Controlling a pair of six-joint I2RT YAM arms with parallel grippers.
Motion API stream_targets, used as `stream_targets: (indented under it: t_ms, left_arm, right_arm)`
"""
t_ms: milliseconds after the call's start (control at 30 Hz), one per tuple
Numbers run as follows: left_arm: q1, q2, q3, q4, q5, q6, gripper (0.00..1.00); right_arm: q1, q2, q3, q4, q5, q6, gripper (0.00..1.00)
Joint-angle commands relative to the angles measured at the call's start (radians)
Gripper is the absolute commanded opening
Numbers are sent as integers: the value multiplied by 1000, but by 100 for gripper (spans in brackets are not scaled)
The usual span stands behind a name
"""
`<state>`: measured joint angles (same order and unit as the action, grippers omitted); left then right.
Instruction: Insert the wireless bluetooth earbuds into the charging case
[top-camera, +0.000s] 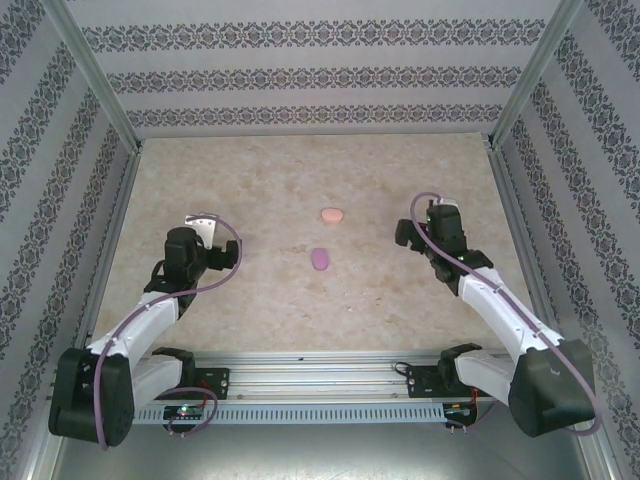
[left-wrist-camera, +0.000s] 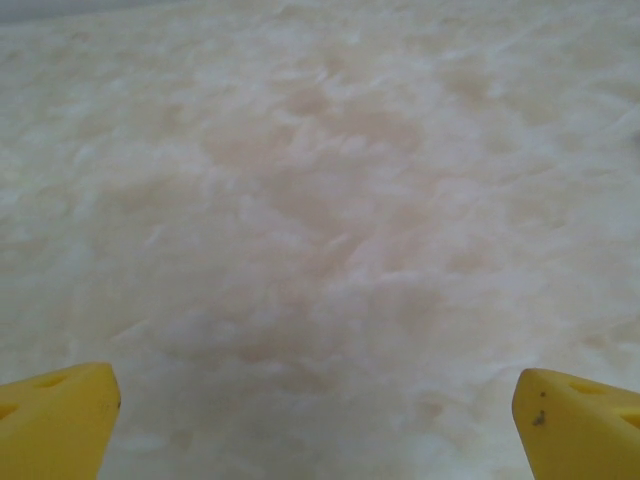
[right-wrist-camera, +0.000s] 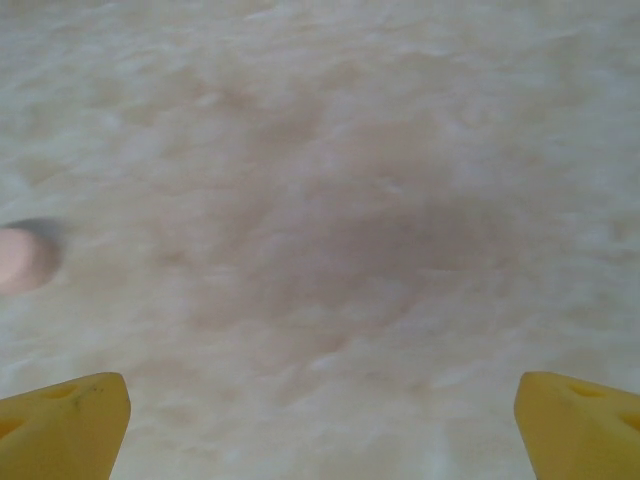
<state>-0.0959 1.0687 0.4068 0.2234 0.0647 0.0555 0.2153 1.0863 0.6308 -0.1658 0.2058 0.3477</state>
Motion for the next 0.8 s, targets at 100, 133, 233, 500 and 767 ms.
stream_targets:
  t_ms: [100, 133, 233, 500, 767]
  left_arm:
    - [13, 81, -124, 364, -123, 93, 100]
    - [14, 101, -148, 421, -123, 101, 100]
    - [13, 130, -157, 493, -118, 125, 100]
    - [20, 259, -125, 623, -146, 134, 100]
    - [27, 273, -95, 579, -134, 129, 100]
  right_arm:
    - [-106, -73, -157, 288, 108, -70, 98]
    - [-125, -72, -164, 311, 99, -72, 98]
    - [-150, -50, -198, 417, 81, -137, 98]
    - [-169, 106, -315, 762, -24, -230, 98]
    - [-217, 274, -238, 900, -116, -272, 98]
